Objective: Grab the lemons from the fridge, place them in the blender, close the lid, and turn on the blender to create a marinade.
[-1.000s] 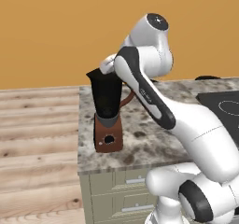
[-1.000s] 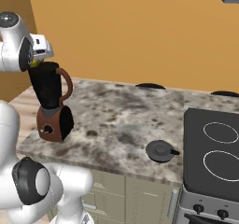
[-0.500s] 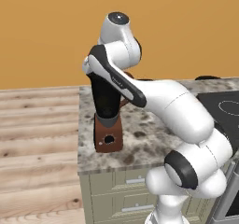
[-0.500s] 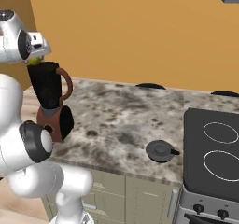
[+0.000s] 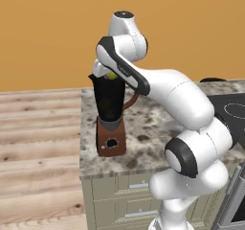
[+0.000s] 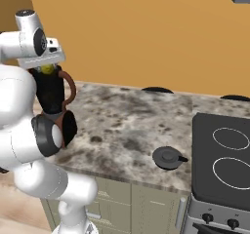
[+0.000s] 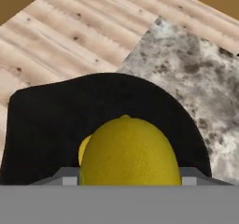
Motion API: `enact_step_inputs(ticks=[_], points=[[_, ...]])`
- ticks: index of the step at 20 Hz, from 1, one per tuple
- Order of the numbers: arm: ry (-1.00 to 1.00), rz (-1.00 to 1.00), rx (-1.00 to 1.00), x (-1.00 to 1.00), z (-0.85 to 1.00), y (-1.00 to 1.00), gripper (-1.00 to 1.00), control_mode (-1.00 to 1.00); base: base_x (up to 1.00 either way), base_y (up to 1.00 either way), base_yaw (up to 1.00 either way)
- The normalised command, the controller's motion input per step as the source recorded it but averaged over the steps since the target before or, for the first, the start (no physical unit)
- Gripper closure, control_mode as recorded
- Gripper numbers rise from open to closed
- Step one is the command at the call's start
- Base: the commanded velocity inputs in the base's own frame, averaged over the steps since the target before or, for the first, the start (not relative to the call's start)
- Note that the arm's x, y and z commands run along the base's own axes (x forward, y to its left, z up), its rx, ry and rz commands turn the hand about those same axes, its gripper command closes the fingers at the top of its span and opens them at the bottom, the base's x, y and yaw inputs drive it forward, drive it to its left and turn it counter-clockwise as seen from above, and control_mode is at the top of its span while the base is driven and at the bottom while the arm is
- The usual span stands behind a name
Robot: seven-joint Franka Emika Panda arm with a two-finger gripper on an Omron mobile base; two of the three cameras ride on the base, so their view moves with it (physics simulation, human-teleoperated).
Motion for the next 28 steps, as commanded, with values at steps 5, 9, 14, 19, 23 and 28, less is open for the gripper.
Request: enact_step_inputs(ticks=[5,9,14,19,23,28], points=[[0.0,0.0,0.0,-0.01,-0.43,0.01,1.0,-1.0,0.0,0.0,0.0],[-0.01,0.0,0.0,0.14,-0.12,0.22,-1.0,-1.0,0.0,0.0,0.0],[0.0,-0.02,0.0,0.08,0.13,0.1,-1.0,-1.0,0.0,0.0,0.0],[0.0,-0.05,0.0,0.01,0.34,0.07,-1.0,-1.0,0.0,0.0,0.0],[0.0,-0.09,0.01,-0.19,0.24,-0.31,-1.0,-1.0,0.0,0.0,0.0],[-0.04,-0.17,0.09,-0.98,0.04,-1.0,-1.0,-1.0,0.0,0.0,0.0]])
